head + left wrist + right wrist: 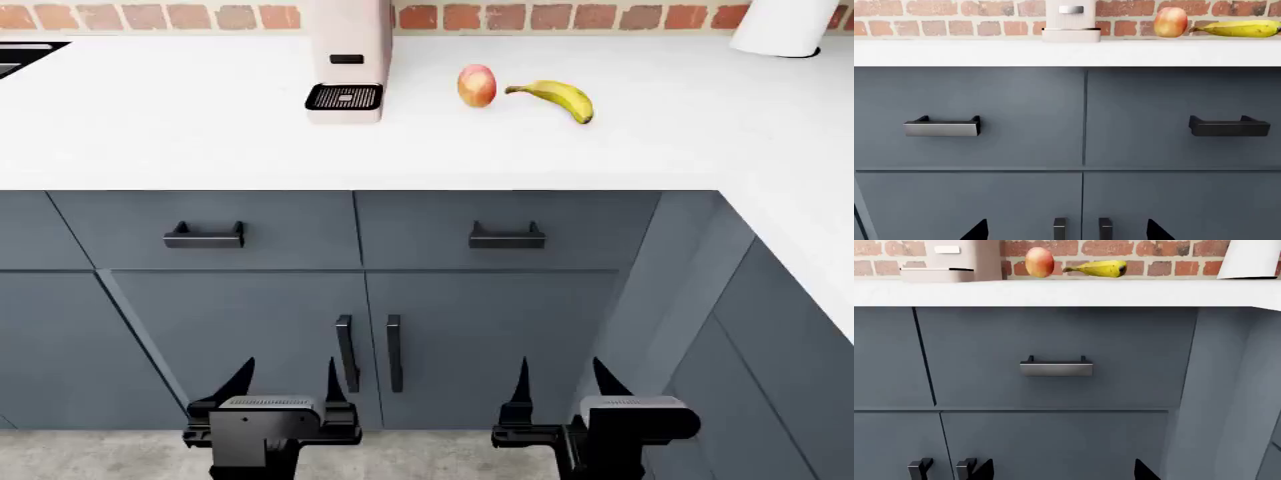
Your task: Pick the peach, banana from the counter and place them in the cabinet. Then close the cabinet.
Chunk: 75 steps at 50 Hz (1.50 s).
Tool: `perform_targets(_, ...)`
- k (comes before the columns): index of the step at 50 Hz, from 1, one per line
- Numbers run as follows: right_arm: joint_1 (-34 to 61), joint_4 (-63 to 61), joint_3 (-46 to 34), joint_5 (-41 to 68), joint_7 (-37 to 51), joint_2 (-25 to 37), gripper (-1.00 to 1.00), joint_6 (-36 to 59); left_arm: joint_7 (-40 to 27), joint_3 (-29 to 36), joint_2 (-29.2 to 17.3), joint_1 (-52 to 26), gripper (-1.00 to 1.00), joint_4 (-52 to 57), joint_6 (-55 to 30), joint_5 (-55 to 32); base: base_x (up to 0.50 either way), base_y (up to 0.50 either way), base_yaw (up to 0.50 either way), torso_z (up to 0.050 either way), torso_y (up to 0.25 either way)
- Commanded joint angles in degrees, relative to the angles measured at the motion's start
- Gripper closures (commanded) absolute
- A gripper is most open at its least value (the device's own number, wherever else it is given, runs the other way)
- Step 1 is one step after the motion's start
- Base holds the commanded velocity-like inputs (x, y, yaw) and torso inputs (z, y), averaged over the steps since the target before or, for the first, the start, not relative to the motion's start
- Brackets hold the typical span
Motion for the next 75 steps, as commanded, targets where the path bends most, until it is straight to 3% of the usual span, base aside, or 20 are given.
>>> perform_targets(1,-0.06,-0.14,-1.09,1.04,1.05,0.89,-1.00,0.13,-1.30,1.09,-0.90,-0.04,-1.00,-0.10,0.16,-0.58,0.00,0.00,0.00,0.000,0.000)
perform_targets(9,-0.69,-0.62,-2.82,3.63,1.37,2.44,-1.00,-1.13,-3.36,2.91,-2.38,-0.15,-1.00,-0.36,0.09,-1.30,0.00,0.00,0.00,0.000,0.000)
perform_targets(15,-0.74,-0.59,-3.74,4.61,1.76,3.07,-1.00,-1.43,-4.55,4.24,-3.51,0.76,-1.00,-1.21,7.40,-0.06,0.00,0.00,0.00,0.017,0.000)
perform_targets(23,-0.94,-1.17,-4.89,5.12,2.44,3.78,-1.00,-1.71,-5.31,5.07,-4.36,1.38,-1.00,-0.52,8.94,-0.27,0.00,0.00,0.00,0.050,0.000)
perform_targets(40,2.35,-20.55,-7.10,4.79,5.64,5.91,-1.00,10.94,-6.78,5.83,-6.31,0.76,-1.00,9.43,4.06,-0.76,0.00,0.00,-0.16,0.050,0.000)
perform_targets(49,6.01,-27.41,-7.55,4.59,7.35,6.60,-1.00,19.52,-7.38,5.97,-7.62,-0.10,-1.00,16.72,-3.03,-1.34,0.00,0.00,0.00,0.023,0.024)
perform_targets(54,15.62,-32.54,-6.22,5.95,8.37,7.04,-1.00,33.53,-3.96,7.36,-10.39,-9.03,-1.00,25.81,-17.06,-0.74,0.00,0.00,0.00,0.046,0.068)
perform_targets(57,24.57,-33.77,-6.94,5.19,9.15,7.64,-1.00,42.30,-2.03,7.53,-11.03,-20.00,-1.00,30.47,-30.94,-1.53,0.00,0.00,0.00,0.046,0.068)
perform_targets(61,35.95,-32.36,-8.56,4.32,10.01,6.91,-1.00,49.75,-0.72,6.21,-8.23,-36.61,-1.00,32.74,-46.48,-5.39,0.00,0.00,0.00,0.046,0.068)
perform_targets(66,42.13,-28.71,-10.73,2.29,12.64,5.26,-1.00,48.88,-3.00,4.87,-2.24,-46.91,-1.00,25.92,-48.28,-7.78,0.00,0.00,0.00,0.046,0.066)
perform_targets(75,45.07,-20.11,-12.51,0.85,15.26,4.55,-1.00,41.83,-13.60,13.15,-0.40,-49.82,-1.00,21.07,-41.84,-10.40,0.00,0.00,0.00,0.046,0.064)
